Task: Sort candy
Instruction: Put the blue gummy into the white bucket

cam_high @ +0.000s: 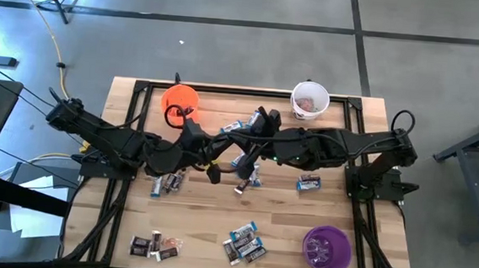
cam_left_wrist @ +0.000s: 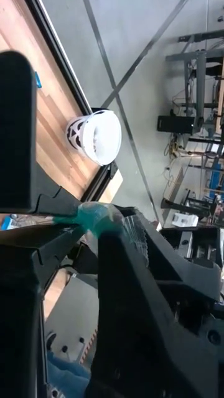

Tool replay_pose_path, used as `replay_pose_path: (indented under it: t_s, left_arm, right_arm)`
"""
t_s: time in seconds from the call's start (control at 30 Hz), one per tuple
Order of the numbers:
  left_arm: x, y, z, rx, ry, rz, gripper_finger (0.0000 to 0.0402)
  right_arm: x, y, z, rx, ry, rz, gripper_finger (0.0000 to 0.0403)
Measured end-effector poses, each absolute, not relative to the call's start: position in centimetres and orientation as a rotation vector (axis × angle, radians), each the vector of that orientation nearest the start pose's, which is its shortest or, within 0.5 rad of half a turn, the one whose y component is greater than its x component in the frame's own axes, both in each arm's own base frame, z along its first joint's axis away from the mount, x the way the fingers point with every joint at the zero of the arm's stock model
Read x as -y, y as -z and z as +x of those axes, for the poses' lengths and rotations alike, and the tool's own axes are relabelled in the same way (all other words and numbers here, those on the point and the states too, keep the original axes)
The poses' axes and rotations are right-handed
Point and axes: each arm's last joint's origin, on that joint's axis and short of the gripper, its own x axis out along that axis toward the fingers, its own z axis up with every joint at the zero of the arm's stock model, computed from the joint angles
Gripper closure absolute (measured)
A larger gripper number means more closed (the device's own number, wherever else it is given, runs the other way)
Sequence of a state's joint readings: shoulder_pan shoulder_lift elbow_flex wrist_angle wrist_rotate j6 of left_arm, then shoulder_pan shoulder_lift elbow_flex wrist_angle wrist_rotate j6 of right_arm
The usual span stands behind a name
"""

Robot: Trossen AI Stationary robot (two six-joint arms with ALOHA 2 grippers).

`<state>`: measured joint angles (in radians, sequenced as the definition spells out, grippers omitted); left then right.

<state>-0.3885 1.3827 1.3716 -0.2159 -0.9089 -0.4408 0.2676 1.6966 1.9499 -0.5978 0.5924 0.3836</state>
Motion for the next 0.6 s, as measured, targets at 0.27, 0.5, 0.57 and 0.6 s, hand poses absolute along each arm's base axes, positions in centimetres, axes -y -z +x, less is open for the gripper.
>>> replay_pose_path:
  t_s: [0.27, 0.5, 0.57, 0.6]
  left_arm:
    - [9.5, -40.1, 28.5, -0.071, -0.536, -0.276, 0.0401]
    - [10.4, -40.1, 28.3, -0.115, -0.458, -0.156, 0.0371]
    - [10.5, -40.1, 28.3, -0.122, -0.444, -0.137, 0.0353]
    - [10.5, -40.1, 28.3, -0.126, -0.438, -0.124, 0.0344]
  right_arm:
    - [-8.1, -45.3, 35.3, -0.260, 0.338, 0.247, 0.0390]
    - [-8.2, -45.3, 35.3, -0.271, 0.322, 0.241, 0.0398]
    - [-8.2, -45.3, 35.3, -0.273, 0.318, 0.240, 0.0399]
    - [-8.2, -45.3, 35.3, -0.274, 0.318, 0.240, 0.0399]
